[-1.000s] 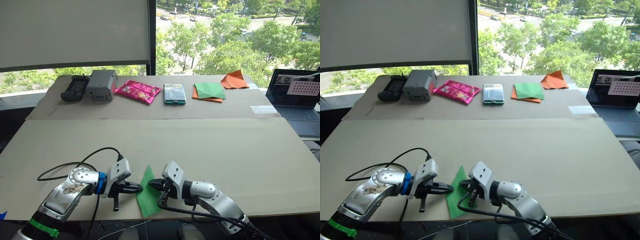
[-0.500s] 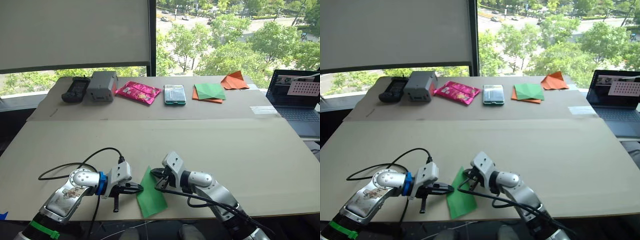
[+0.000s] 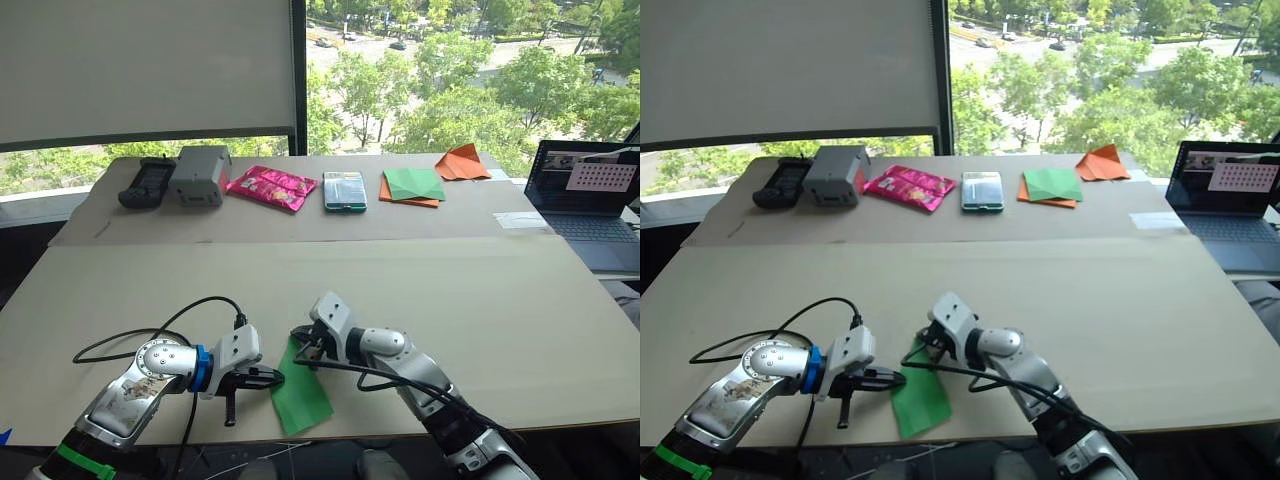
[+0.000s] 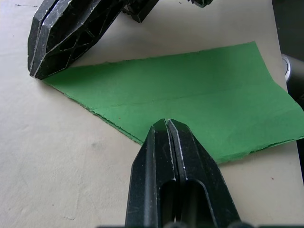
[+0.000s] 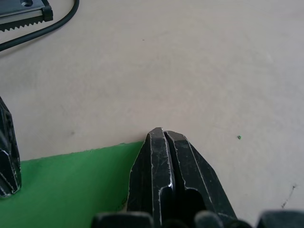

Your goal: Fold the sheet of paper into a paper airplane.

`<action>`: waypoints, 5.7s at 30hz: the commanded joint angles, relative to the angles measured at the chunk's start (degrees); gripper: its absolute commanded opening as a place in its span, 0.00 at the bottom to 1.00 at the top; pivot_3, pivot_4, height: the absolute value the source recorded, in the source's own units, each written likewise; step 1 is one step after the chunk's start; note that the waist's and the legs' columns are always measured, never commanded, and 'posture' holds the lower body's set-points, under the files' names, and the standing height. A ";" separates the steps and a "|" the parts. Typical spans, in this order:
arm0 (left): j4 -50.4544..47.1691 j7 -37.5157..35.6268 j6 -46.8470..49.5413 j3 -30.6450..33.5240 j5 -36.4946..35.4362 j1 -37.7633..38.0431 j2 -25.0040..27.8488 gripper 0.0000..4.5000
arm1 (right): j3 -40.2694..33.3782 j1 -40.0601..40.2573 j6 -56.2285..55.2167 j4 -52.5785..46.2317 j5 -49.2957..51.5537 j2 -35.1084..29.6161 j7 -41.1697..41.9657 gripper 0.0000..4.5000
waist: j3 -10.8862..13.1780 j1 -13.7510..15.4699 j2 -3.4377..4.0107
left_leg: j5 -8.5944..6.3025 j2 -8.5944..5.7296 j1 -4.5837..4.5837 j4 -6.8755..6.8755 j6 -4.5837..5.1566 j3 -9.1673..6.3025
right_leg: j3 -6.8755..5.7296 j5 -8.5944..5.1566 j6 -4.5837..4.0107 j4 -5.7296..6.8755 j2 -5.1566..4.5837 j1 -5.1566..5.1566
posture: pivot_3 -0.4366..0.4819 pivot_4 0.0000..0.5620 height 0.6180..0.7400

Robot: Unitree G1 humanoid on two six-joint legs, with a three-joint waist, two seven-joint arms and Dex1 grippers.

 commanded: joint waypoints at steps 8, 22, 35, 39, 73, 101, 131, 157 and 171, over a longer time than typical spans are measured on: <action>2.33 1.03 1.69 -2.06 3.72 1.34 1.10 0.01 | 4.06 7.96 8.46 -5.57 -0.84 -5.47 3.91 0.00 | -0.23 0.37 -0.02 | -0.01 -0.02 -0.04 -0.01 -0.02 0.01 | 0.01 -0.01 -0.02 -0.04 -0.02 0.01 | 0.48 0.27 1.00; 2.43 0.79 1.67 -2.27 3.96 1.31 1.35 0.01 | 8.59 13.35 13.91 -14.64 -1.34 -12.25 6.67 0.00 | -0.39 0.47 -0.19 | -0.33 0.00 -0.02 -0.04 -0.48 0.01 | 0.00 -0.07 -0.08 -0.08 -0.02 -0.03 | 0.48 0.27 1.00; 2.23 1.18 1.78 -2.35 4.03 1.76 1.23 0.01 | 14.76 14.98 13.22 -21.72 -1.46 -21.32 11.79 0.00 | -0.48 0.54 -0.26 | -0.41 0.00 0.00 -0.04 -0.47 0.01 | -0.01 -0.17 -0.07 -0.15 -0.04 0.00 | 0.48 0.27 1.00; 2.08 1.31 1.88 -2.46 4.04 1.89 1.06 0.01 | 14.78 14.55 12.77 -21.75 -1.93 -21.81 11.89 0.00 | -0.49 0.55 -0.27 | -0.44 0.00 0.01 -0.04 -0.46 0.01 | -0.01 -0.19 -0.07 -0.16 -0.04 0.00 | 0.48 0.27 1.00; 2.63 1.02 1.55 -3.01 4.19 0.89 0.77 0.01 | 3.72 14.25 1.93 -20.35 1.68 -16.76 11.13 0.00 | 0.32 0.70 -0.29 | -0.54 -0.01 -0.05 0.02 -0.62 0.00 | -0.01 -0.19 -0.06 -0.19 -0.05 -0.07 | 0.48 0.27 1.00; 2.85 1.17 1.34 -2.98 4.50 0.98 0.87 0.01 | 9.41 20.50 3.65 -27.48 4.21 -24.57 18.80 0.00 | 0.25 0.77 -0.33 | -0.56 -0.01 -0.03 0.02 -0.66 -0.01 | -0.01 -0.20 -0.06 -0.27 -0.07 -0.07 | 0.48 0.27 1.00; 4.09 -14.88 -5.03 9.65 -7.40 -9.85 5.42 0.35 | -15.29 27.81 11.22 -45.36 19.13 -22.59 3.50 0.00 | 1.40 0.65 -0.54 | -0.41 -0.02 -0.23 -0.01 -0.41 -0.03 | -0.02 -0.17 -0.04 -0.70 -0.07 -0.07 | 0.48 0.27 1.00; 36.51 -29.53 -64.90 -12.91 2.48 -31.87 -6.19 0.23 | -16.22 27.87 11.28 -44.27 18.85 -22.00 -1.33 0.00 | 1.31 1.81 -0.43 | 0.02 -0.02 -0.77 0.53 0.30 0.00 | 0.01 0.15 0.17 -0.16 0.04 0.02 | 0.48 0.27 1.00; 34.83 -17.71 -57.15 -7.30 10.64 -29.14 -4.66 0.00 | -17.81 24.98 9.12 -41.03 16.46 -20.34 -4.52 0.00 | 1.28 1.67 -0.39 | 0.03 -0.02 -0.94 0.80 0.32 -0.01 | 0.00 0.16 0.19 -0.04 0.05 0.11 | 0.48 0.27 1.00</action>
